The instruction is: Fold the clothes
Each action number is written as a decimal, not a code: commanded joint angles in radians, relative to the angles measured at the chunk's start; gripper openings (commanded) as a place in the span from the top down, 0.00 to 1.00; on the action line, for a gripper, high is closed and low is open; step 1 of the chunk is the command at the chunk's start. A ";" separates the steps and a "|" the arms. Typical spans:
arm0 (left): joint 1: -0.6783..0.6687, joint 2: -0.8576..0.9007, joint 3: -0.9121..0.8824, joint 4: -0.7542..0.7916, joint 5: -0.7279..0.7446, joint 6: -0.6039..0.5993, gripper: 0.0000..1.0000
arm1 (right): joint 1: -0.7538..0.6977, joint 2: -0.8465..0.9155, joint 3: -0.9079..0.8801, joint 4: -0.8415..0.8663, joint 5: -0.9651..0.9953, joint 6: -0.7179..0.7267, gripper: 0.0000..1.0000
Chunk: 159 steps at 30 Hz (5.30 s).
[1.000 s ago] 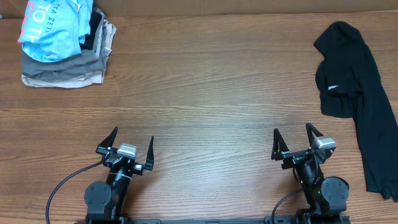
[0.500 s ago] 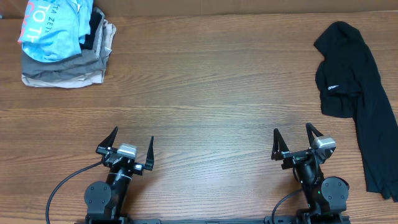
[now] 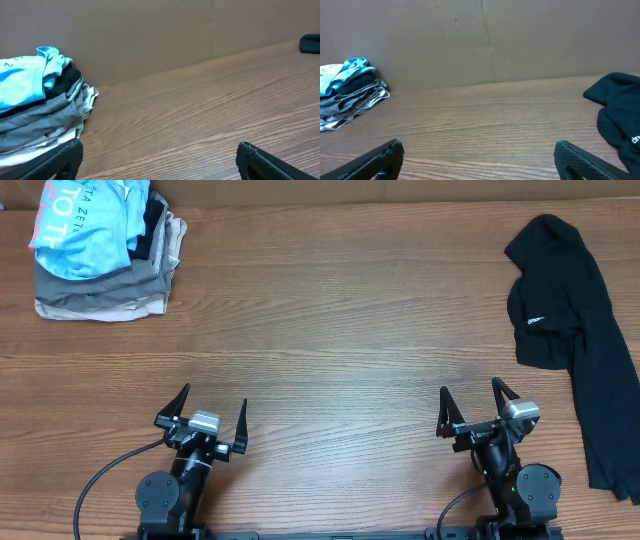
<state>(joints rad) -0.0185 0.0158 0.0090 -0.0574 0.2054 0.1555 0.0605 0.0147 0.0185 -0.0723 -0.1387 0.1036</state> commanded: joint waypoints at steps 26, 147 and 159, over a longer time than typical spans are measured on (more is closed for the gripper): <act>0.007 -0.011 -0.004 0.002 -0.006 -0.014 0.00 | 0.003 -0.012 -0.011 0.003 0.007 -0.003 0.00; -0.034 1.664 1.603 -0.746 0.136 -0.013 0.07 | -0.486 1.987 1.321 -0.257 0.036 0.167 0.27; -0.041 1.664 1.602 -0.706 0.127 -0.013 0.08 | -0.486 2.043 1.320 -0.322 0.099 0.216 0.38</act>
<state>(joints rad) -0.0528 1.6871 1.5909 -0.7704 0.3424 0.1158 -0.4255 2.0506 1.3216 -0.3801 -0.0837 0.2970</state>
